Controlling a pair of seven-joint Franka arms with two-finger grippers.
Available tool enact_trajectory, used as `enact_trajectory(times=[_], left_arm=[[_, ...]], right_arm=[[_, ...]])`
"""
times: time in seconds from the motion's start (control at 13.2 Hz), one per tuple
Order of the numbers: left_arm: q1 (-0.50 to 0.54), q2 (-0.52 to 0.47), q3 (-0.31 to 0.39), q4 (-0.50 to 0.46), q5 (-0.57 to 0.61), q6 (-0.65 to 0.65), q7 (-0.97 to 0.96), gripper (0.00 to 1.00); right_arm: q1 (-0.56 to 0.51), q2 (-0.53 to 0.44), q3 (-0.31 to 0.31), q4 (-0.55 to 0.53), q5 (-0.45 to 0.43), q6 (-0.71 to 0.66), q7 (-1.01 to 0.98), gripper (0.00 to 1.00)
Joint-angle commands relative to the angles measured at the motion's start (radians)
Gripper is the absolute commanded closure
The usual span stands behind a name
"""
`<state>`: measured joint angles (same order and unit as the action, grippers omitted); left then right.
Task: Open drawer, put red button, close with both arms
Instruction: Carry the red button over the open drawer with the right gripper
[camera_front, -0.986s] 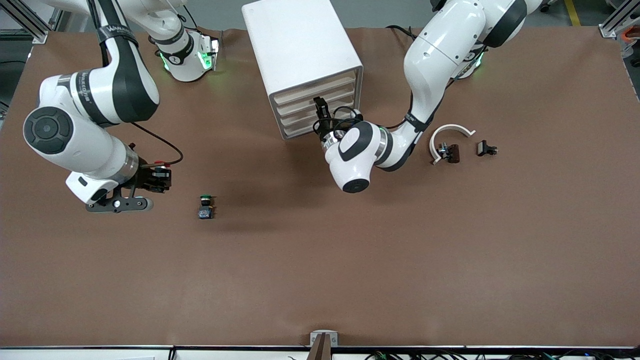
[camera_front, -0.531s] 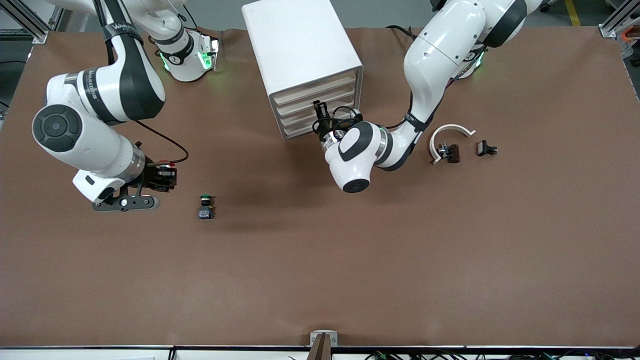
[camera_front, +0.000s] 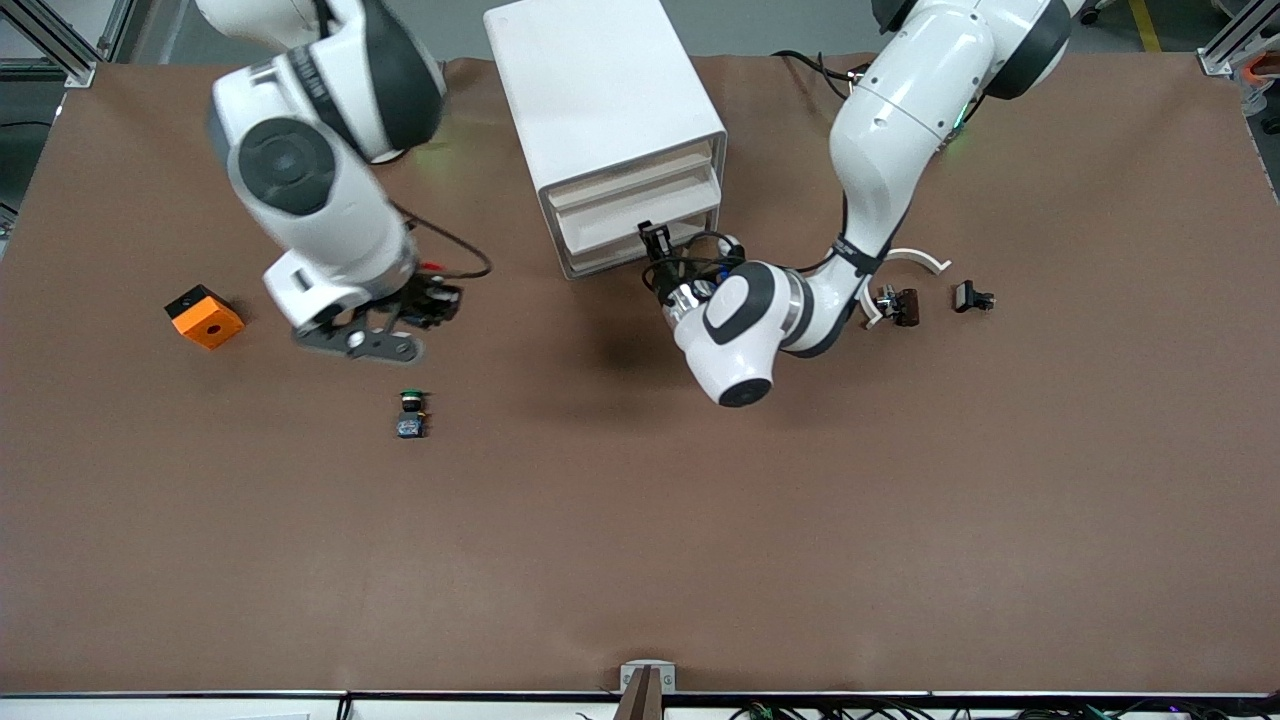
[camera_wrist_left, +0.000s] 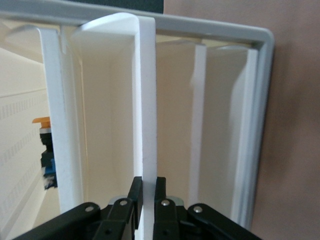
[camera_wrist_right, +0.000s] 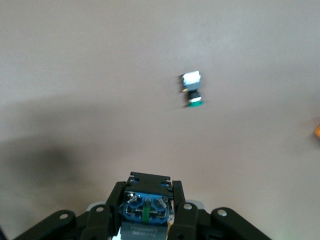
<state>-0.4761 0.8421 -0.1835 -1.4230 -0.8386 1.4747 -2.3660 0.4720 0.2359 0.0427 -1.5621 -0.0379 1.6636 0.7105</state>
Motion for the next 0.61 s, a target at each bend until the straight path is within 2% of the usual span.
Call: enact_trajectory(times=[0.0, 0.23, 0.53], left_arm=[[0.039, 0.002, 0.003, 0.022, -0.019, -0.001, 0.010, 1.00], [0.099, 0.003, 0.003, 0.045, -0.019, 0.006, 0.008, 1.00], [0.146, 0.005, 0.003, 0.053, -0.019, 0.039, 0.010, 1.00]], right_arm=[[0.101, -0.001, -0.012, 0.013, 0.004, -0.007, 0.195, 0.88], [0.192, 0.006, -0.012, 0.016, 0.007, 0.004, 0.358, 0.91], [0.281, 0.014, -0.012, 0.014, 0.067, 0.063, 0.620, 0.90]])
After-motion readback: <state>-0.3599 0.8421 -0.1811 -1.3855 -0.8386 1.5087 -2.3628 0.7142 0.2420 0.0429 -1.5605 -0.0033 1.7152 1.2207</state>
